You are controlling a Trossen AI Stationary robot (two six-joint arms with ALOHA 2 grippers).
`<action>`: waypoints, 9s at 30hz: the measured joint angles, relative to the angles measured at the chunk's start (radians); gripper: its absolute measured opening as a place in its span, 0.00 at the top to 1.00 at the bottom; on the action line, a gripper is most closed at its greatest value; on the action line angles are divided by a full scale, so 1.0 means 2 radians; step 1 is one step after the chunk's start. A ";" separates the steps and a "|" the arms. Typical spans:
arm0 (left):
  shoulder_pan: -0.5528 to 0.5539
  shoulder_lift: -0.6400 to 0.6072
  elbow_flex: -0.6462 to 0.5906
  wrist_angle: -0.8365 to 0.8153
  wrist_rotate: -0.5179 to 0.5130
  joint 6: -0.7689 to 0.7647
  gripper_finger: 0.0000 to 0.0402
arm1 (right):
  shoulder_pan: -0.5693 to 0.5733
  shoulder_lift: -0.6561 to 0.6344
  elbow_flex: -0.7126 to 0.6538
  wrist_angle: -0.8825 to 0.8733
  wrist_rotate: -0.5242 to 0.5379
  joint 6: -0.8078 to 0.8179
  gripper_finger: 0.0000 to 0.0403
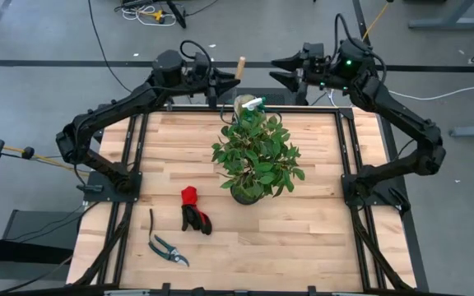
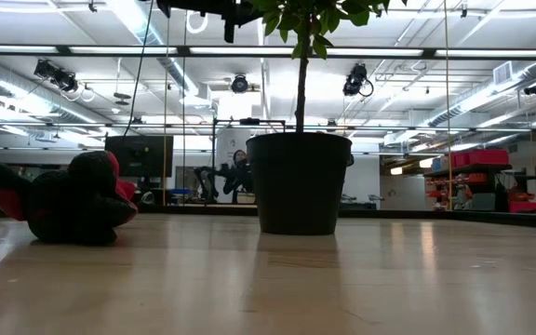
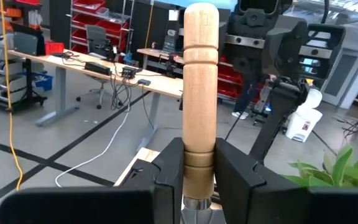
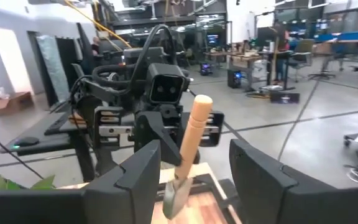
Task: Pick & Place Garden tools in Gardening bag
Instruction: Put the brown hand trowel into the gardening bag, then put the green shear scissor into the gardening bag
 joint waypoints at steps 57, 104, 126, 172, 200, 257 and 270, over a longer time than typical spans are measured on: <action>-0.031 0.000 0.000 0.002 0.034 0.005 0.81 | 0.060 0.123 0.000 0.198 -0.045 0.115 0.50; -0.029 0.000 0.000 0.002 0.004 0.011 0.80 | 0.060 0.122 0.000 0.180 -0.005 0.089 0.81; -0.029 0.000 0.000 0.002 -0.009 0.010 0.61 | 0.060 0.122 0.000 0.180 -0.010 0.089 0.85; 0.047 -0.087 0.001 -0.060 -0.008 0.000 0.96 | -0.008 0.056 0.000 0.014 -0.006 -0.073 0.85; 0.047 -0.087 0.000 -0.091 -0.023 0.093 0.99 | -0.047 0.008 -0.213 0.178 -0.036 -0.088 0.86; 0.045 -0.087 0.000 -0.093 -0.021 0.092 1.00 | 0.018 0.179 -0.337 0.480 0.058 -0.105 0.72; 0.046 -0.087 0.000 -0.093 -0.017 0.091 0.99 | 0.018 0.179 -0.337 0.475 0.069 -0.068 0.42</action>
